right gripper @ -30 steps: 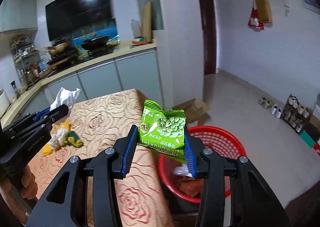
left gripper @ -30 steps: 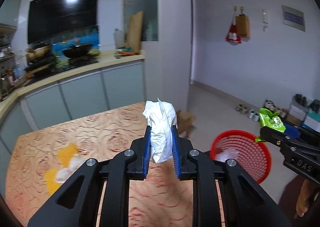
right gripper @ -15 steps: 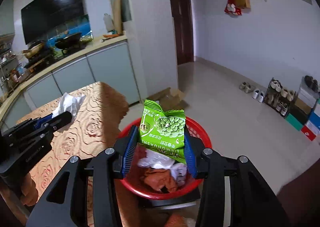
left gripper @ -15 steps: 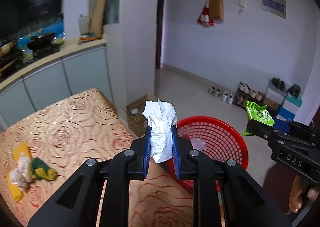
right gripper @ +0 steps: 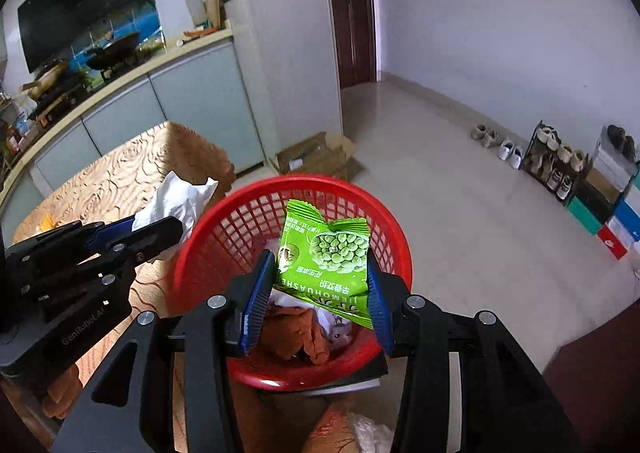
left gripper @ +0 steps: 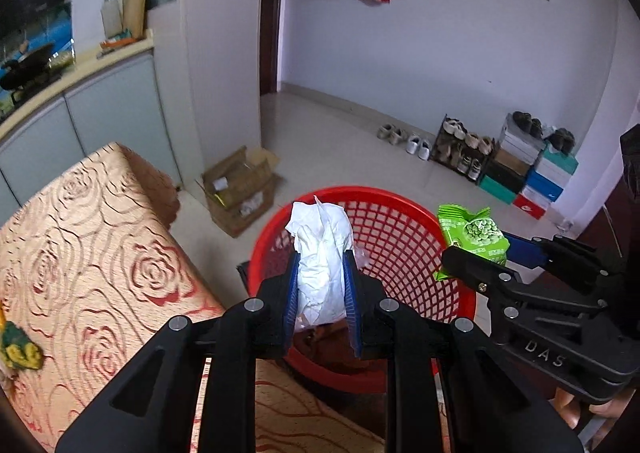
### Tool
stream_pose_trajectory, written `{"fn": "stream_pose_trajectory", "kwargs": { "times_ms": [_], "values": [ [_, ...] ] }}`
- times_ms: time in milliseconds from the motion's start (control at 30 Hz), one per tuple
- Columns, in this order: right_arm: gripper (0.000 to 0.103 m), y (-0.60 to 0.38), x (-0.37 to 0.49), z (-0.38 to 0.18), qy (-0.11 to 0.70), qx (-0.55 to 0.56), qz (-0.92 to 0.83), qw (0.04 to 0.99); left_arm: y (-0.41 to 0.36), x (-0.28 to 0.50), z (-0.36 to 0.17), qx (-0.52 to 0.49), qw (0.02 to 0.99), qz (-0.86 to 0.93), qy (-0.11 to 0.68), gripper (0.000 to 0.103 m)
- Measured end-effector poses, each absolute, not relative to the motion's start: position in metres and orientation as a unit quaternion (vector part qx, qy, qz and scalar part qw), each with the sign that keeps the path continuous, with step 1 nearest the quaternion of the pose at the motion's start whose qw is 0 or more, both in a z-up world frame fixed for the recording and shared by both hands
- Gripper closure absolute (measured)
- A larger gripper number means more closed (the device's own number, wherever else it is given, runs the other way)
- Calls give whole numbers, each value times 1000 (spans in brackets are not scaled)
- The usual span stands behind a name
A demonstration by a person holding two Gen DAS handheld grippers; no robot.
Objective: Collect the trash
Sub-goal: 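Carry both items to the red basket and open both tools to drop them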
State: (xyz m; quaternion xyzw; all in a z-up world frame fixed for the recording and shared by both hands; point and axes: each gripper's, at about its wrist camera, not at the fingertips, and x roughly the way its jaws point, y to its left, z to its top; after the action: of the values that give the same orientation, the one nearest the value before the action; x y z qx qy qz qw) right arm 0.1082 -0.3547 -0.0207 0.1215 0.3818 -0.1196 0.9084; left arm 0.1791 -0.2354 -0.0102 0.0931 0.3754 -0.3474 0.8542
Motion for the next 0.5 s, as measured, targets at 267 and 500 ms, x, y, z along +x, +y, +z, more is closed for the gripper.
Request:
{"fn": "stream_pose_trajectory", "kwargs": {
  "times_ms": [267, 500],
  "values": [
    [43, -359, 107, -28, 382, 141, -119, 906, -235, 177, -14, 93, 845, -366, 379, 61],
    [40, -356, 103, -23, 376, 141, -120, 908, -215, 179, -3, 73, 857, -353, 368, 49]
  ]
}}
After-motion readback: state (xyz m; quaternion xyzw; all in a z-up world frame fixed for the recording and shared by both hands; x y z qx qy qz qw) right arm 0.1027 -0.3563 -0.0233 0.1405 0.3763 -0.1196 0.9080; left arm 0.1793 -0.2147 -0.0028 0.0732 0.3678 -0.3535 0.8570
